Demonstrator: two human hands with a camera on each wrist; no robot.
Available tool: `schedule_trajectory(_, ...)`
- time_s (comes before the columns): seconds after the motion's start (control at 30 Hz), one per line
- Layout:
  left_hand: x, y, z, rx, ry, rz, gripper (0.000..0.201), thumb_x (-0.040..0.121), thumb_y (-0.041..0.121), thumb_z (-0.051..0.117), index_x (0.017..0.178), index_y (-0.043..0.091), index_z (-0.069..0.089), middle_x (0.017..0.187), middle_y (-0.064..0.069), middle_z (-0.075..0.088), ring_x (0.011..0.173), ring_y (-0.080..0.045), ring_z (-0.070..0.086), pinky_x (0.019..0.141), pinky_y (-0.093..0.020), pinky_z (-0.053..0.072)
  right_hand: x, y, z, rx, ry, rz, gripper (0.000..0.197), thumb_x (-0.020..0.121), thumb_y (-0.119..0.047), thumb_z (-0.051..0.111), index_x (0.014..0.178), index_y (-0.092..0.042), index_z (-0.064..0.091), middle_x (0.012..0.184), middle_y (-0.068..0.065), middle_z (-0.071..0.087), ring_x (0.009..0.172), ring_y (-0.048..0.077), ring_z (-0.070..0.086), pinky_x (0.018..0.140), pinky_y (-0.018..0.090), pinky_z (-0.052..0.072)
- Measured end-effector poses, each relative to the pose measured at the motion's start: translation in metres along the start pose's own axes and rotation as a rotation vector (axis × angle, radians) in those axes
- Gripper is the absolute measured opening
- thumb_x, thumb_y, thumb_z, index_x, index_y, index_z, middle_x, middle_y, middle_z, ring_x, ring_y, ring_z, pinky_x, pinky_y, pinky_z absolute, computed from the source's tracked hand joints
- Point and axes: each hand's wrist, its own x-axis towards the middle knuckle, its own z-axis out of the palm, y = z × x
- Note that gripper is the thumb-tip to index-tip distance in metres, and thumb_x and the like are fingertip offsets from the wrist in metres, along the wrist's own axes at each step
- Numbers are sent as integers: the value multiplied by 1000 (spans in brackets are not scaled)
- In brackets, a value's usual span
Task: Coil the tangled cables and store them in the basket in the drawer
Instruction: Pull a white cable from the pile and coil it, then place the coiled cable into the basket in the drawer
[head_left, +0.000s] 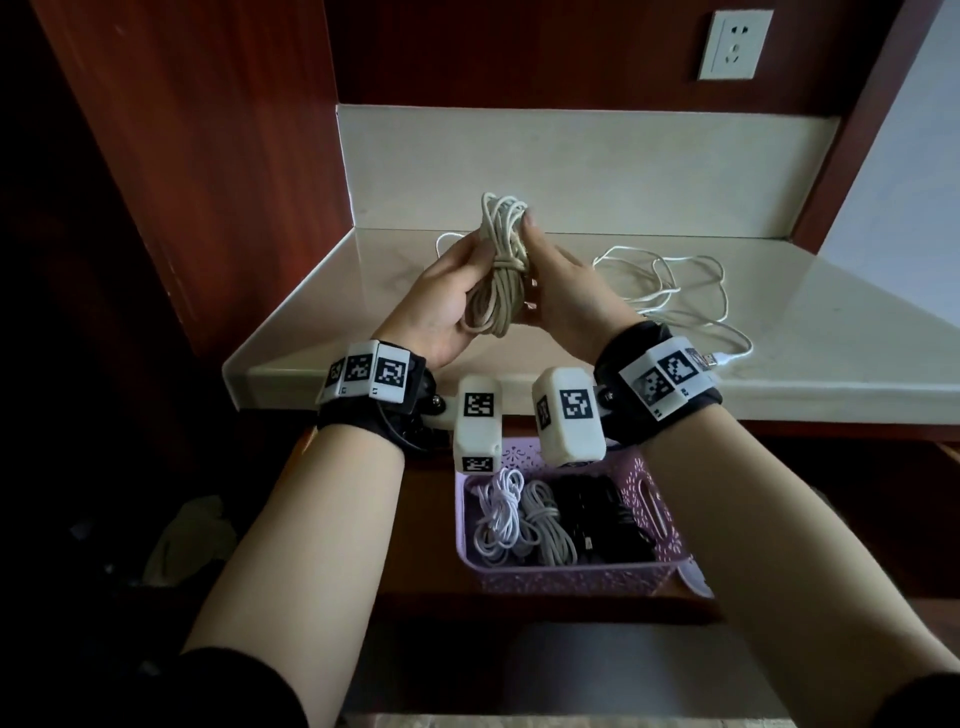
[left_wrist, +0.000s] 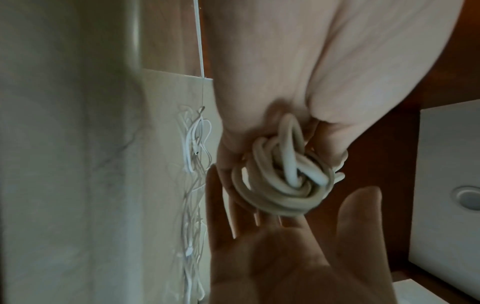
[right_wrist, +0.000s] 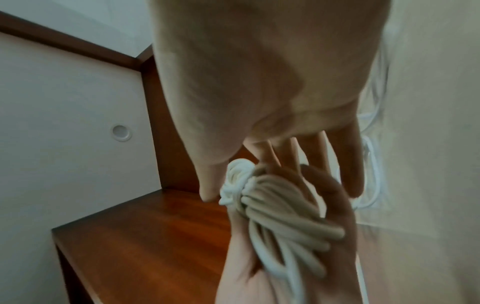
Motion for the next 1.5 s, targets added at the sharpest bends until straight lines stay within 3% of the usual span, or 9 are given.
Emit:
schedule_trajectory(0.3, -50, -14, 10, 27, 17, -75, 16, 100, 8, 43, 101, 12, 59, 83, -3, 67, 71, -13, 65, 63, -26, 55, -60, 11, -3, -54, -138, 171, 15, 93, -9, 53, 105, -3, 60, 90, 7, 70, 79, 20, 68, 82, 37, 56)
schedule_trajectory(0.47, -72, -24, 5, 251, -6, -200, 14, 90, 3, 59, 103, 11, 60, 96, -7, 66, 85, -18, 63, 88, -33, 50, -87, 22, -10, -151, -104, 338, 17, 88, 1, 56, 105, 3, 60, 93, 16, 68, 81, 26, 67, 85, 37, 54)
schedule_trajectory(0.57, -80, -28, 4, 427, -43, -299, 9, 89, 2, 61, 93, 9, 60, 89, -5, 65, 81, -15, 62, 82, -25, 50, -101, 31, -17, -268, -160, 451, 10, 86, 4, 58, 94, 3, 63, 82, 15, 71, 71, 23, 69, 76, 33, 57)
schedule_trajectory(0.77, -68, -47, 1, 609, -6, -591, 19, 90, 12, 63, 93, -6, 62, 83, -17, 66, 61, -19, 67, 64, -29, 58, -100, 52, -39, -538, -261, 635, 35, 72, -17, 79, 95, 7, 68, 102, 31, 65, 91, 36, 62, 94, 51, 49)
schedule_trajectory(0.9, -51, -73, -7, 753, -78, -808, 26, 90, 19, 63, 92, -6, 67, 92, -18, 71, 94, -31, 66, 94, -43, 50, -85, 70, -51, -669, -437, 792, 54, 54, -37, 89, 88, 1, 72, 103, 25, 68, 101, 40, 63, 98, 53, 46)
schedule_trajectory(1.1, -32, -112, -25, 640, -97, -1049, 29, 92, 19, 58, 110, -4, 62, 108, -14, 66, 95, -26, 61, 78, -35, 51, -64, 96, -69, -733, -663, 885, 74, 57, -54, 80, 105, 2, 69, 107, 17, 70, 107, 33, 63, 107, 48, 39)
schedule_trajectory(1.2, -22, -127, -36, 725, -62, -1049, 41, 88, 19, 65, 119, -7, 60, 117, -18, 64, 103, -32, 61, 82, -40, 52, -56, 112, -75, -739, -754, 896, 85, 55, -63, 76, 110, 1, 68, 110, 15, 69, 109, 26, 63, 107, 42, 40)
schedule_trajectory(1.33, -18, -136, -36, 833, -38, -1007, 32, 91, 16, 62, 113, -6, 63, 109, -20, 67, 109, -38, 61, 101, -48, 45, -52, 137, -82, -613, -698, 938, 84, 48, -60, 84, 109, -4, 68, 108, 16, 70, 103, 28, 66, 103, 45, 43)
schedule_trajectory(1.5, -29, -134, -37, 683, -79, -958, 21, 91, 19, 61, 96, 0, 67, 90, -16, 72, 88, -30, 68, 99, -44, 47, -65, 146, -83, -365, -644, 936, 33, 82, -27, 71, 105, -7, 60, 89, 17, 64, 67, 20, 62, 71, 33, 54)
